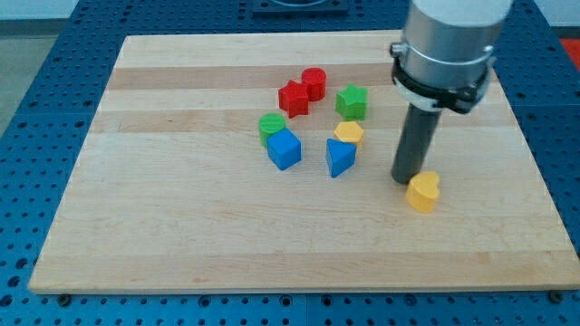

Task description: Move your arm away from heart

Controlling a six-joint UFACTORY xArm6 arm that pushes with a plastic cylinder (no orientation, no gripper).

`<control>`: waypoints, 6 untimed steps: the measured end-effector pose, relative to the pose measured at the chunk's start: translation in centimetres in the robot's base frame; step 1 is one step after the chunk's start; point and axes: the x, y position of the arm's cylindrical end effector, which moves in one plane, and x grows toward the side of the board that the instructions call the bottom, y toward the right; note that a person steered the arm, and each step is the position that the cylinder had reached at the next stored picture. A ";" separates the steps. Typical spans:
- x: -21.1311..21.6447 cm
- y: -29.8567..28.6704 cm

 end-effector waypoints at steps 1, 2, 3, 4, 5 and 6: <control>2.2 1.4; 3.9 2.9; 3.9 3.0; 1.8 0.5; -2.5 -0.3; -7.3 -0.8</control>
